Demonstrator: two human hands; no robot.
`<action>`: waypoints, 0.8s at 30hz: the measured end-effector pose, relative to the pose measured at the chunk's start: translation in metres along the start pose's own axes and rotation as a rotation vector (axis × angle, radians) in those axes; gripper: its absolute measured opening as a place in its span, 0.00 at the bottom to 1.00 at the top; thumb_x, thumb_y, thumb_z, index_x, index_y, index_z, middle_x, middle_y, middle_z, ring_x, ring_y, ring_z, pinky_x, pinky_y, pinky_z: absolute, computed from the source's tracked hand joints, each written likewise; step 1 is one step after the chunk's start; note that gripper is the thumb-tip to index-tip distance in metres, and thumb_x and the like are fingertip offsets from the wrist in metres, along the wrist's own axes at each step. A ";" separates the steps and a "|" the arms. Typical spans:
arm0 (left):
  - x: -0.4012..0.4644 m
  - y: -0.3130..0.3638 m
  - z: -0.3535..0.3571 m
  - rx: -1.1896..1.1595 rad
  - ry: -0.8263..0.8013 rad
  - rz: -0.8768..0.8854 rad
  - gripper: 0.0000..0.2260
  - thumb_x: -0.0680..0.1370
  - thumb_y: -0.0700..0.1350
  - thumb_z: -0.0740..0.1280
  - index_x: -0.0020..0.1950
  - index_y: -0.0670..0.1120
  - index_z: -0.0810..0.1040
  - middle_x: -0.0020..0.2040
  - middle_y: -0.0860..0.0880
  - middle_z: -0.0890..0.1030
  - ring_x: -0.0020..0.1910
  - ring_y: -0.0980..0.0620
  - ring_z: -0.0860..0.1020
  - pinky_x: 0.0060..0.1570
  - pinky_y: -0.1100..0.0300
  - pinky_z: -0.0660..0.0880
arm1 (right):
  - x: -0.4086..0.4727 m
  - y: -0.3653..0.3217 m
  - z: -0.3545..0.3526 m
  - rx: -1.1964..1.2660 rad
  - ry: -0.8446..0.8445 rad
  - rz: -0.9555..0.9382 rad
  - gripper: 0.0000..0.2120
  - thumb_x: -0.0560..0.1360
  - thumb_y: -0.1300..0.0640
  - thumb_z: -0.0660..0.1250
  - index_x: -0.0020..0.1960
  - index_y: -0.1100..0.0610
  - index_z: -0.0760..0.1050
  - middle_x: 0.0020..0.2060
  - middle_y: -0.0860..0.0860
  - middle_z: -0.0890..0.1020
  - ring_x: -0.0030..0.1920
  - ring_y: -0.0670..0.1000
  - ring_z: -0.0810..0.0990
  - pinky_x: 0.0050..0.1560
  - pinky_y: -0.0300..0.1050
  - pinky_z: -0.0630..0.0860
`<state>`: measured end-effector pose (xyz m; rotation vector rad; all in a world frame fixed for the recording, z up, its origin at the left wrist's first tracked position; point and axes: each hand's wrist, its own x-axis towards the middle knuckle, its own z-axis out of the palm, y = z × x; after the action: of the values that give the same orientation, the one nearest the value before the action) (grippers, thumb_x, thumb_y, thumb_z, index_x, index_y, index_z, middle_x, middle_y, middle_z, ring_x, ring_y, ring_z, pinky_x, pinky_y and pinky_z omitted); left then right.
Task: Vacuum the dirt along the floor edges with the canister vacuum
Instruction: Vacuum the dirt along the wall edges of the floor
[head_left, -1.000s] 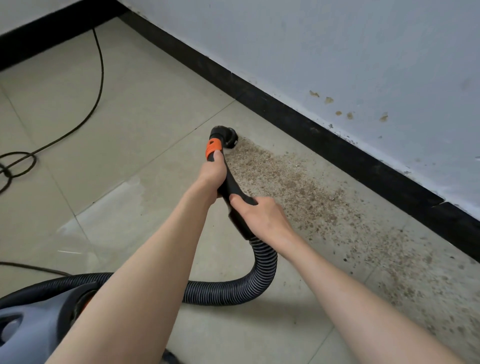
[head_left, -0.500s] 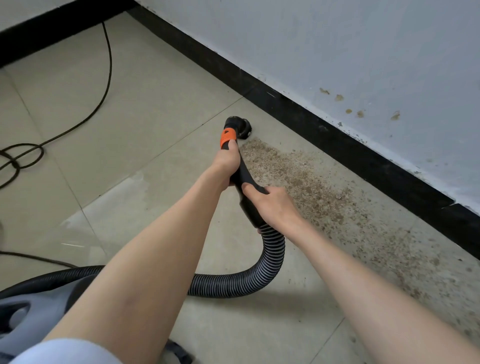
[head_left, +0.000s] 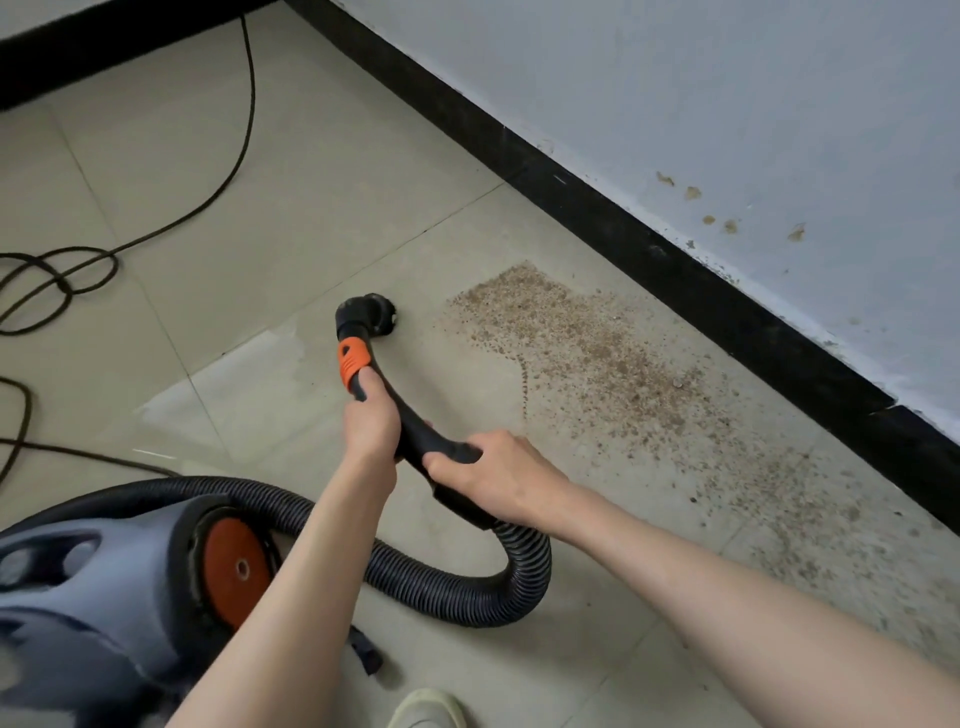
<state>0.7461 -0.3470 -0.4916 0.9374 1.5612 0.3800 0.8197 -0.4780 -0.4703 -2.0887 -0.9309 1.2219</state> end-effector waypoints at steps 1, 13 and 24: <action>-0.002 -0.003 -0.003 -0.010 0.007 -0.010 0.29 0.81 0.61 0.52 0.72 0.40 0.62 0.64 0.39 0.74 0.59 0.37 0.76 0.57 0.43 0.75 | -0.003 0.000 0.001 -0.003 -0.011 -0.009 0.21 0.69 0.33 0.64 0.35 0.52 0.72 0.37 0.50 0.83 0.41 0.54 0.83 0.41 0.48 0.78; -0.026 -0.028 -0.046 0.002 0.321 -0.005 0.30 0.80 0.60 0.51 0.71 0.37 0.64 0.67 0.38 0.71 0.64 0.38 0.72 0.62 0.44 0.71 | -0.003 -0.004 0.014 0.012 -0.273 -0.077 0.21 0.70 0.34 0.66 0.35 0.52 0.79 0.32 0.46 0.82 0.35 0.48 0.81 0.38 0.43 0.78; -0.048 -0.010 0.026 0.280 -0.035 0.142 0.29 0.80 0.60 0.53 0.69 0.37 0.63 0.61 0.38 0.74 0.56 0.41 0.76 0.49 0.54 0.74 | -0.038 0.035 0.006 0.406 -0.060 0.095 0.24 0.75 0.41 0.65 0.44 0.64 0.79 0.34 0.57 0.81 0.37 0.58 0.80 0.50 0.61 0.79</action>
<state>0.7649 -0.3954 -0.4717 1.2694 1.5447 0.2451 0.8111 -0.5282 -0.4788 -1.7955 -0.5543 1.3957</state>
